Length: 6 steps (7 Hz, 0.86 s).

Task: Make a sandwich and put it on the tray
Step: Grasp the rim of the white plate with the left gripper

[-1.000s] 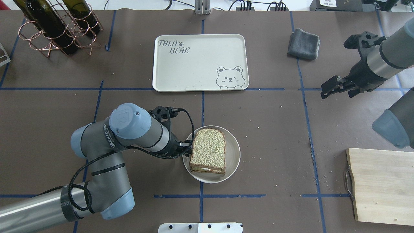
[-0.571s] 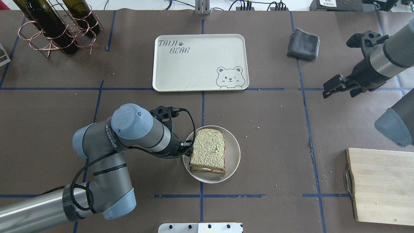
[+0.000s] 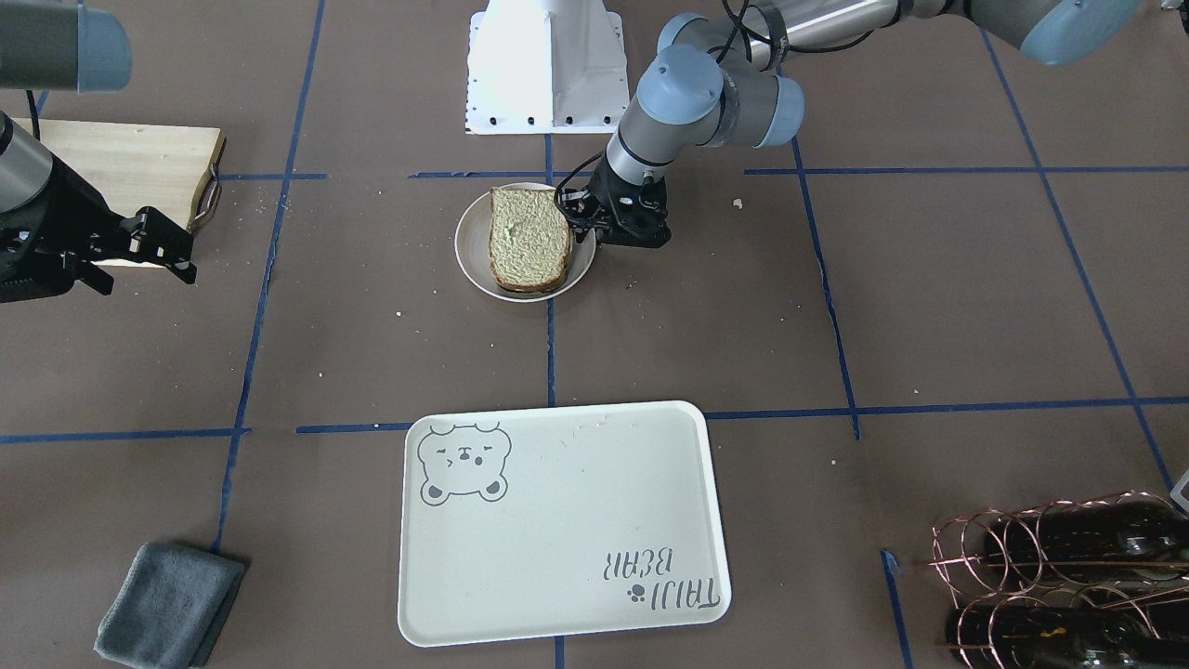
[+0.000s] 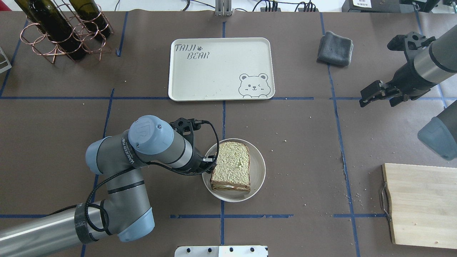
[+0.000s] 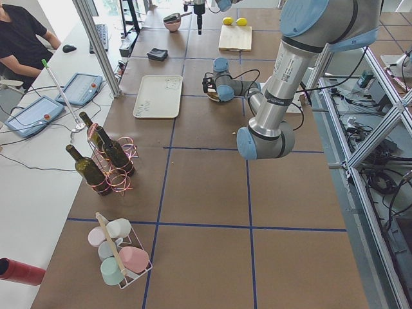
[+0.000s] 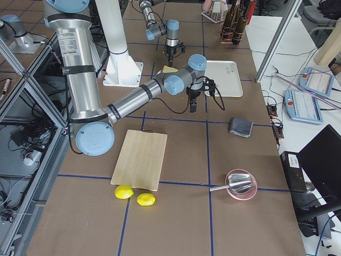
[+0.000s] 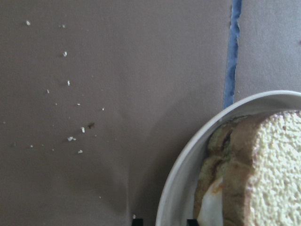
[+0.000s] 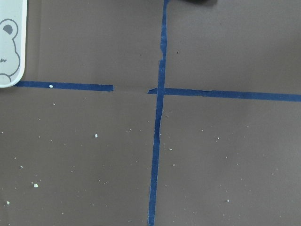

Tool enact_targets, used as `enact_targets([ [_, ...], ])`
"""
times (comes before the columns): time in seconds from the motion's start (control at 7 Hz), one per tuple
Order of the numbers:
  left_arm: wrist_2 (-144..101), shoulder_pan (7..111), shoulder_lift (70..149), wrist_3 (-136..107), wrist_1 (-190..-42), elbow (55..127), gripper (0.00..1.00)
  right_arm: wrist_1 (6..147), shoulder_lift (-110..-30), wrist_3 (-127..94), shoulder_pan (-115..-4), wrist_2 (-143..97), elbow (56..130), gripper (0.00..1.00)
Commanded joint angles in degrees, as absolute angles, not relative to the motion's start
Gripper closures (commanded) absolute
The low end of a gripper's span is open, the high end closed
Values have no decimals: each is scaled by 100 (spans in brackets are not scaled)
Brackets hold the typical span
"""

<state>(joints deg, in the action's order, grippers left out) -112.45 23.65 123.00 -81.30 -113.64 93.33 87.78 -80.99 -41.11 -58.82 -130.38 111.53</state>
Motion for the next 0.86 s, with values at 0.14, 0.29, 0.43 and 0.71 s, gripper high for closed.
enact_targets([
  [0.14, -11259, 2390, 12226, -8138, -11704, 9395, 100, 8798, -8199, -3790, -6072, -13043, 11153, 0],
  [0.29, -11285, 2425, 12173, -8365, -12151, 9422, 100, 8815, -8305, -3466, -6239, -13043, 11119, 0],
  [0.43, -11329, 2548, 12155, -8715, -12451, 9457, 100, 8815, -8445, -3045, -6379, -13043, 11057, 0],
  [0.71, -11627, 2846, 12216, -9175, -12463, 9448, 100, 8815, -8787, -2237, -6739, -13043, 10934, 0],
])
